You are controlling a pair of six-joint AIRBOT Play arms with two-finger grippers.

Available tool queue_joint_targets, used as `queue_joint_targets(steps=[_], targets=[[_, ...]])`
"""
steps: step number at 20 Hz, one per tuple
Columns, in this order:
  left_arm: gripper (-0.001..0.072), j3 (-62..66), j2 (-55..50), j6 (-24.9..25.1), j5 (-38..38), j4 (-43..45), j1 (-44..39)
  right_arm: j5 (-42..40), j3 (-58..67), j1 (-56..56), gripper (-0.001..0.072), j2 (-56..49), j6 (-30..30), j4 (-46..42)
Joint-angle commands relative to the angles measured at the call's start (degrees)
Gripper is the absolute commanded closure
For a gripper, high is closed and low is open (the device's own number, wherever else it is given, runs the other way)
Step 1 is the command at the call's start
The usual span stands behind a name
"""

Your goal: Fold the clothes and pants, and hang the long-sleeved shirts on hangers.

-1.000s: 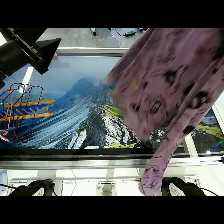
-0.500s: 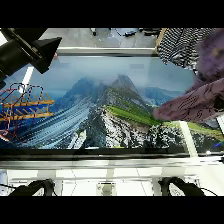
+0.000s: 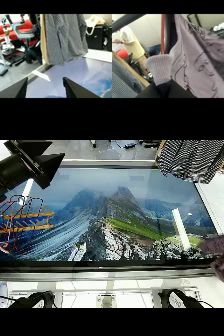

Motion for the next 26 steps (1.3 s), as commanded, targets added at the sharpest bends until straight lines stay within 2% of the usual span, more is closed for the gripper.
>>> queue_joint_targets(steps=[1,3,6,9,15,16,17,18,21,23,26], targets=[[0.0172,-0.02,-0.04,0.00,-1.62,-0.02,0.00,0.44,0.04,-2.69,0.0685,-0.11,-0.72,-0.61],[0.0172,-0.02,-0.04,0.00,-1.62,-0.02,0.00,4.87,0.02,-3.76,0.0684,-0.20,0.44,-0.83],[0.0172,-0.02,-0.04,-0.44,-1.64,-0.02,0.00,15.96,0.02,-7.08,0.0684,0.11,7.91,-0.72],[0.0173,-0.02,-0.04,-2.73,-1.62,-0.02,0.00,20.46,0.04,-7.82,0.0683,1.05,7.41,-1.09],[0.0173,-0.04,-0.09,-2.75,-1.62,-0.02,0.00,25.55,0.04,-7.82,0.0682,3.08,7.91,-2.25],[0.0183,-0.04,-0.07,-2.75,-1.64,0.00,0.00,25.51,0.04,-7.82,0.0683,3.19,7.82,-2.29],[0.0247,-0.04,-0.07,-2.75,-1.64,0.00,0.00,24.44,0.04,-7.82,0.0683,3.21,7.26,-2.54],[0.0294,-0.04,-0.07,-2.73,-1.64,-0.02,0.00,22.12,0.04,-7.82,0.0683,3.26,4.55,-2.27],[0.0296,-0.04,-0.09,-2.73,-1.64,0.00,0.00,15.06,0.04,-7.65,0.0684,3.17,-14.23,0.17],[0.0296,-0.04,-0.09,-2.73,-1.64,-0.02,0.00,13.60,0.04,-7.65,0.0684,3.50,-17.86,1.09],[0.0296,-0.04,-0.09,-2.73,-1.64,0.00,0.00,8.79,0.04,-7.65,0.0684,4.96,-21.20,7.52]])
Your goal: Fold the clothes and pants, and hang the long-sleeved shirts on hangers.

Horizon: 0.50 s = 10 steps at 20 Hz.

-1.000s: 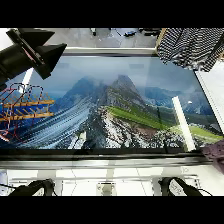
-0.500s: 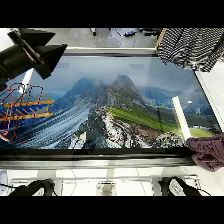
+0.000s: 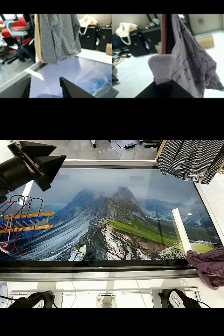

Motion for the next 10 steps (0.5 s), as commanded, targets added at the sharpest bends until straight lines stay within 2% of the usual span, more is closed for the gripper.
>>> queue_joint_targets(steps=[1,3,7,10], targets=[[0.0296,0.00,-0.02,0.04,0.02,0.00,0.00,-4.24,0.02,0.07,0.0685,1.29,-10.21,7.80],[0.0296,0.00,-0.02,0.04,0.02,0.00,0.00,-2.67,0.02,0.04,0.0685,1.75,-11.41,8.22],[0.0296,0.00,-0.02,0.04,0.02,0.00,0.00,-1.90,0.02,0.00,0.0685,5.53,-4.90,1.22],[0.0296,0.00,-0.13,0.04,0.02,0.02,0.00,-1.60,0.02,0.00,0.0686,8.20,-4.92,-1.99]])
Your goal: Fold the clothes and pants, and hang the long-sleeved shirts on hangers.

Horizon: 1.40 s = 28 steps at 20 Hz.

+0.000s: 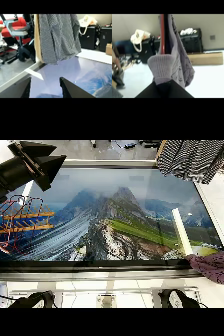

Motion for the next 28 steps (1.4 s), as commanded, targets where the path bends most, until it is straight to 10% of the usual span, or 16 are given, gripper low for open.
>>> queue_joint_targets(steps=[1,7,21,28], targets=[[0.0296,-0.02,-0.07,0.04,0.02,0.00,0.00,1.31,0.04,-0.02,0.0686,2.82,1.05,-4.85],[0.0296,-0.02,-0.07,0.00,-0.13,0.00,0.00,9.57,0.02,-0.02,0.0686,2.93,11.67,-14.01],[0.0296,-0.04,-0.15,0.02,-0.17,0.07,0.02,6.47,0.04,-0.04,0.0685,-6.45,13.86,-15.43],[0.0296,-0.04,-0.15,0.04,-1.01,0.46,0.02,7.91,0.02,-18.25,0.0685,-9.20,13.51,-0.31]])
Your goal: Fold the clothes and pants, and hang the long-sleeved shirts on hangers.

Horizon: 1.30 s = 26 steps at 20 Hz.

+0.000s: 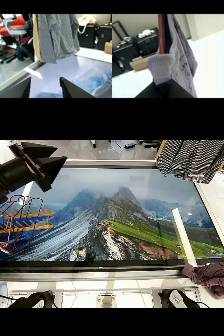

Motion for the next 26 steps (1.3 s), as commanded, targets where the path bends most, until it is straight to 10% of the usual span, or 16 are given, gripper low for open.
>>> queue_joint_targets(steps=[1,9,10,12,22,26], targets=[[0.0296,-0.02,-0.04,0.00,-0.31,0.09,0.00,3.08,-0.07,-9.51,0.0685,-0.98,-1.18,10.82],[0.0296,-0.02,-0.02,0.00,-0.33,0.11,0.02,-0.90,-4.13,-14.27,0.0673,-1.53,-10.60,22.88],[0.0296,-0.02,-0.02,0.00,-0.39,0.09,0.00,-1.77,-4.13,-14.27,0.0544,-1.20,-10.60,23.91],[0.0296,-0.02,-0.02,0.00,-1.01,0.09,0.02,-3.93,-3.93,-14.27,0.0043,-0.20,-10.60,25.57],[0.0296,-0.02,-0.02,0.00,-1.81,0.09,0.02,-11.89,-3.43,-14.27,0.0020,11.89,-10.60,32.63],[0.0296,-0.02,-0.02,0.02,-1.99,0.09,0.02,-16.57,-3.43,-14.21,0.0021,13.29,-24.11,62.53]])
